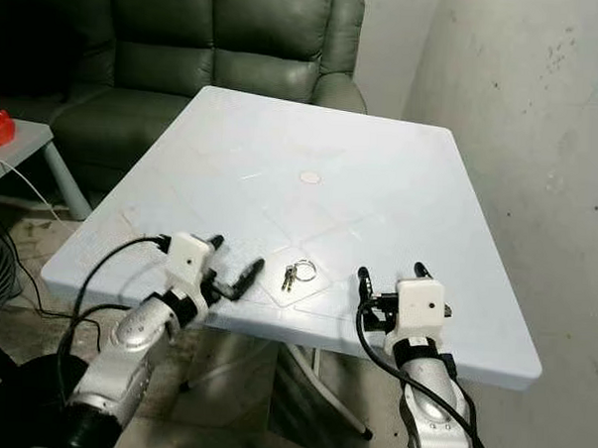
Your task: Hang keys on a hook
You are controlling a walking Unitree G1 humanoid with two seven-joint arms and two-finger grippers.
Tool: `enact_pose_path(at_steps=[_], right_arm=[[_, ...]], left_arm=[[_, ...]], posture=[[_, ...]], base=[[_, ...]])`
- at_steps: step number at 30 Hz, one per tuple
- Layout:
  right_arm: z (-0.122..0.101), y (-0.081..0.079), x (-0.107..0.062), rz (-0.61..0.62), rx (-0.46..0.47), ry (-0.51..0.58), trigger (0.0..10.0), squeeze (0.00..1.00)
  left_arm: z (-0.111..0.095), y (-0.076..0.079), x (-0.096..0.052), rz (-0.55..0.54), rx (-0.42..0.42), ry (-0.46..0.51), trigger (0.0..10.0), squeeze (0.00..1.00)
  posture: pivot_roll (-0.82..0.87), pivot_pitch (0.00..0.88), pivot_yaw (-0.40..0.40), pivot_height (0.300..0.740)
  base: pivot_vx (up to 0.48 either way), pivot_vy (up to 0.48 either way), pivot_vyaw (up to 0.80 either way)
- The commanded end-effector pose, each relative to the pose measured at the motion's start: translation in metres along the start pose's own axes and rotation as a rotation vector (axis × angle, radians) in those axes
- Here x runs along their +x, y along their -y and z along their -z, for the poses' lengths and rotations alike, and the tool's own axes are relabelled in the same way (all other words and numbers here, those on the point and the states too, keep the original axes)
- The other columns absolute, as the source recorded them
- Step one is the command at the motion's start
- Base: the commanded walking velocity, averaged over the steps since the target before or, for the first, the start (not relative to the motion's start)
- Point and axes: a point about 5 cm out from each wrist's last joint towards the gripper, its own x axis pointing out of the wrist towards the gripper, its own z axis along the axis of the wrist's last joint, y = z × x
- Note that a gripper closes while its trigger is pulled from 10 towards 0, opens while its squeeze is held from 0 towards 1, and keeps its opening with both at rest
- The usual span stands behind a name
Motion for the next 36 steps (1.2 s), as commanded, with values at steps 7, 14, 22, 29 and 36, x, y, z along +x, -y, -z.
enact_pose_path(at_steps=[7, 14, 22, 29, 36], right_arm=[[-0.003, 0.003, 0.001, -0.009, -0.025, 0.017, 10.0, 0.0], [-0.003, 0.001, 0.002, -0.021, -0.025, 0.015, 10.0, 0.0], [-0.002, 0.0, 0.002, -0.025, -0.022, 0.011, 10.0, 0.0], [-0.002, -0.001, 0.002, -0.021, -0.017, 0.01, 10.0, 0.0], [-0.001, -0.001, 0.002, -0.022, -0.015, 0.01, 10.0, 0.0]], left_arm=[[-0.008, 0.005, -0.001, 0.024, 0.023, 0.035, 10.0, 0.0], [-0.008, -0.02, -0.005, -0.11, -0.068, 0.032, 10.0, 0.0], [-0.013, -0.032, -0.004, -0.165, -0.095, 0.048, 10.0, 0.0], [-0.016, -0.033, -0.002, -0.169, -0.1, 0.053, 10.0, 0.0], [-0.017, -0.034, -0.001, -0.18, -0.104, 0.055, 10.0, 0.0]], posture=[[-0.09, 0.013, -0.057, 0.74], [-0.08, 0.015, -0.061, 0.74], [-0.08, 0.013, -0.06, 0.74], [-0.08, 0.011, -0.058, 0.74], [-0.09, 0.008, -0.059, 0.74]], base=[[0.0, 0.0, 0.0], [0.0, 0.0, 0.0], [0.0, 0.152, 0.0], [0.0, 0.472, 0.0], [0.0, 0.38, 0.0]])
